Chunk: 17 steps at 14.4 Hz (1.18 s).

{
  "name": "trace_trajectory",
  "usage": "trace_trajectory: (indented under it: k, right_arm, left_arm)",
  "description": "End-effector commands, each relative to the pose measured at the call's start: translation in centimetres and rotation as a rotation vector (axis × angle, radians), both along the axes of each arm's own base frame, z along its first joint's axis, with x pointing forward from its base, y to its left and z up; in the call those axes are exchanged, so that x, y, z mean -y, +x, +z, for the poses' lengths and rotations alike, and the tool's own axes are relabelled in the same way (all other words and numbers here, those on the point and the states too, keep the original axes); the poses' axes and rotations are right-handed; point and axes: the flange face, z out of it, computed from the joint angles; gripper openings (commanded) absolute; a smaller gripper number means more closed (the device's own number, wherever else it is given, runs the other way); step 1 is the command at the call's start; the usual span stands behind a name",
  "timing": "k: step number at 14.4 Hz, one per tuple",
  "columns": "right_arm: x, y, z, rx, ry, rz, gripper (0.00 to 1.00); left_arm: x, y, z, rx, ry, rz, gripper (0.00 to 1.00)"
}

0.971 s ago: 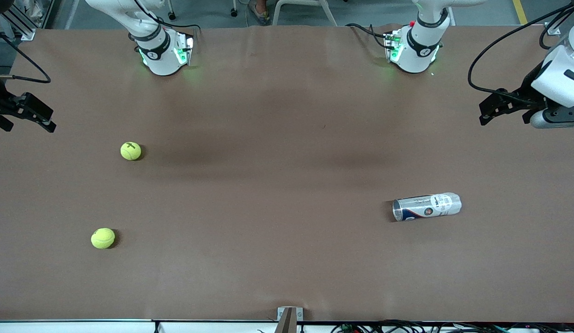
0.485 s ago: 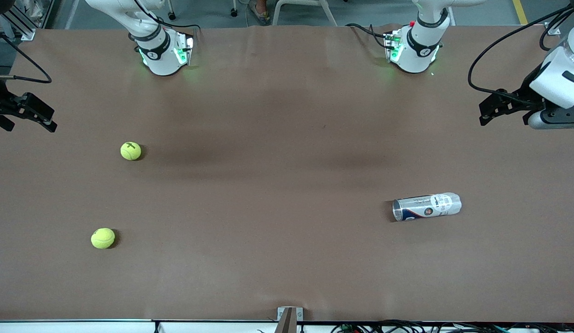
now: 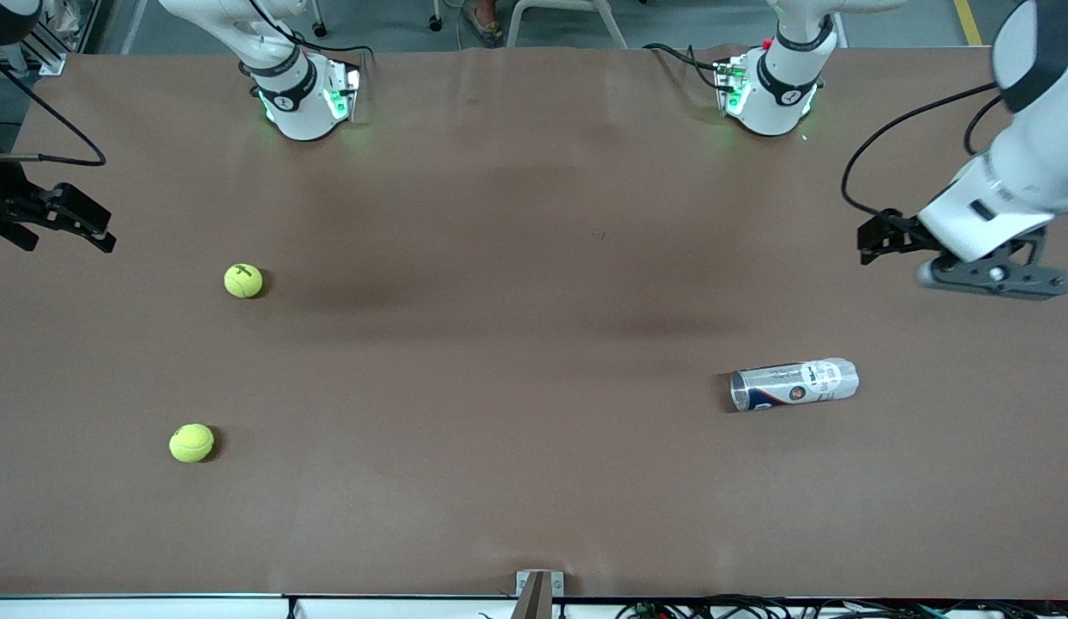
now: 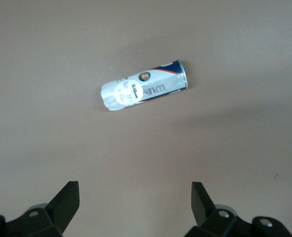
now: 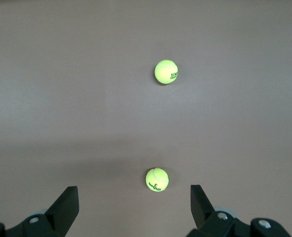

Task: Insert tennis ball vertically with right arm
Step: 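Reach the left gripper to the can while the right gripper reaches a ball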

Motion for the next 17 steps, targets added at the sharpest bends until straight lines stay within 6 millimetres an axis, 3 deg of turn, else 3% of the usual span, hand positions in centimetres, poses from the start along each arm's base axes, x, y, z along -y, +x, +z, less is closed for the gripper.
trace_trajectory:
  k: [1, 3, 4, 8, 11, 13, 17]
  right_arm:
    - [0.6, 1.1, -3.1, -0.085, -0.003, -0.021, 1.00]
    - [0.9, 1.3, -4.3, -0.116, -0.010, -0.016, 1.00]
    - [0.9, 1.8, -6.5, -0.178, -0.009, -0.018, 1.00]
    - [1.9, 1.3, -10.7, -0.320, -0.016, -0.034, 1.00]
    - [2.4, 0.3, -15.2, -0.395, -0.010, -0.050, 1.00]
    - [3.3, -0.9, -18.6, -0.429, -0.001, -0.067, 1.00]
    - [3.8, -3.3, -24.4, -0.482, 0.009, -0.077, 1.00]
  left_arm:
    - [1.9, 1.4, -2.6, -0.018, 0.024, -0.108, 1.00]
    - [3.0, 2.4, -5.0, -0.030, 0.019, -0.198, 1.00]
    - [4.0, 2.7, -6.1, -0.041, 0.018, -0.234, 1.00]
    - [8.3, 2.8, -10.5, -0.097, 0.140, -0.407, 1.00]
    - [8.7, 3.6, -13.7, -0.162, 0.127, -0.528, 1.00]
    - [9.0, 4.9, -14.8, -0.175, 0.114, -0.607, 1.00]
    - [10.3, 6.5, -19.8, -0.248, 0.191, -0.781, 1.00]
